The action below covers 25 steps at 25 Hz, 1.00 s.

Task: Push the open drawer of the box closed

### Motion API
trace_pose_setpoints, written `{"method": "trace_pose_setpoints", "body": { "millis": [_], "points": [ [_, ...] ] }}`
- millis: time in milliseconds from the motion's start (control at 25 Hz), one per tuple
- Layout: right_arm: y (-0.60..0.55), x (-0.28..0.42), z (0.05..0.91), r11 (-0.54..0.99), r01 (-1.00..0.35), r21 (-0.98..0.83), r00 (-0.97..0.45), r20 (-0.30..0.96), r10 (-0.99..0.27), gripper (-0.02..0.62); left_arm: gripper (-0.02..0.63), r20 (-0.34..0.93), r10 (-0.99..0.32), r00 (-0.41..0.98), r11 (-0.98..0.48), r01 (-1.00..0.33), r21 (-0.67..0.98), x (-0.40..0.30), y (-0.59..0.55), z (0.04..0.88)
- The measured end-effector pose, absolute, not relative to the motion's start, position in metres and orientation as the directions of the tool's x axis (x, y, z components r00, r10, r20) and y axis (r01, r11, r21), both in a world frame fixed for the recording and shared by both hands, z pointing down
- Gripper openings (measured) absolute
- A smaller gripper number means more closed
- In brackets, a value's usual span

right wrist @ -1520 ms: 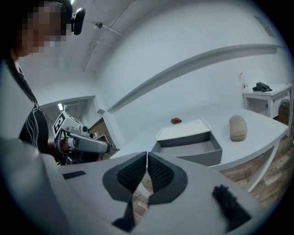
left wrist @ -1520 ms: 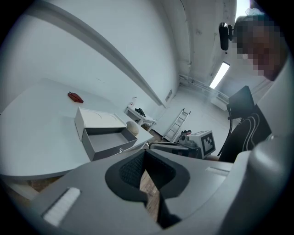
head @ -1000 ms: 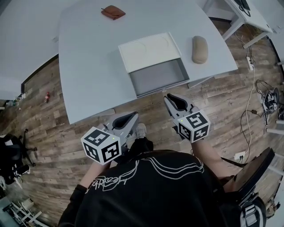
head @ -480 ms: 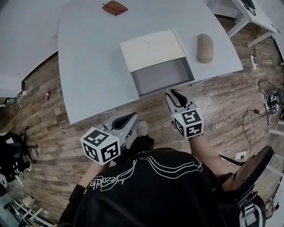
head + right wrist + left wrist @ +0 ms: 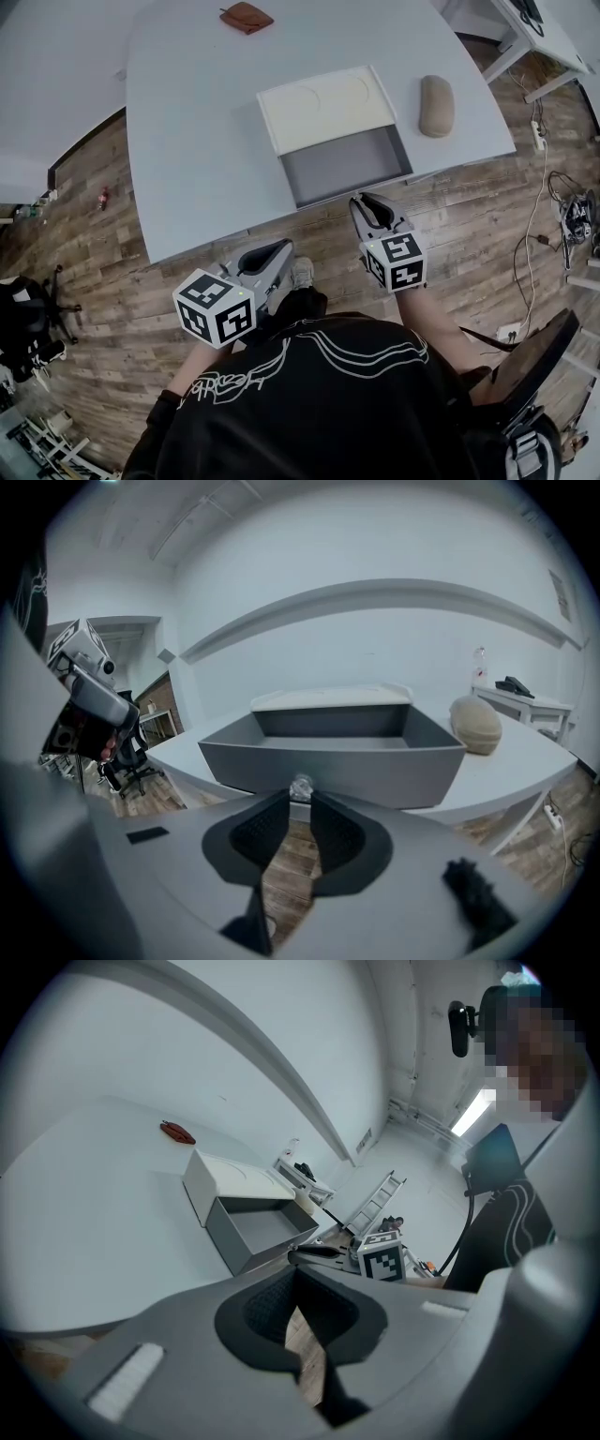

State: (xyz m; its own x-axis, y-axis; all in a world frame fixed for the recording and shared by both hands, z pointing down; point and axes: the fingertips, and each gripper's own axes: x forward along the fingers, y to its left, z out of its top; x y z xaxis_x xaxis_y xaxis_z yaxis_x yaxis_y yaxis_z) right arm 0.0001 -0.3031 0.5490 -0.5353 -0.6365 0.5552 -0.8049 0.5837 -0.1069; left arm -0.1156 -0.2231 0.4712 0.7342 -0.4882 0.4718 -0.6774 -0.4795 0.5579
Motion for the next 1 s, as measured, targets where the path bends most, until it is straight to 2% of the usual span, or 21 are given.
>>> {"method": "trace_pose_setpoints", "body": {
  "millis": [600,1000],
  "points": [
    [-0.316,-0.006,0.545,0.583,-0.803,-0.122,-0.541,0.559,-0.628,0.075,0.006,0.467,-0.487,0.739,-0.481,-0.672,0.563,-0.117,-0.232,0.469],
    [-0.341,-0.011,0.546,0.572,-0.812,-0.119,-0.512,0.615,-0.599,0.075,0.006,0.462,-0.488,0.74,-0.47,-0.669,0.576,-0.13,-0.239,0.471]
  ]
}}
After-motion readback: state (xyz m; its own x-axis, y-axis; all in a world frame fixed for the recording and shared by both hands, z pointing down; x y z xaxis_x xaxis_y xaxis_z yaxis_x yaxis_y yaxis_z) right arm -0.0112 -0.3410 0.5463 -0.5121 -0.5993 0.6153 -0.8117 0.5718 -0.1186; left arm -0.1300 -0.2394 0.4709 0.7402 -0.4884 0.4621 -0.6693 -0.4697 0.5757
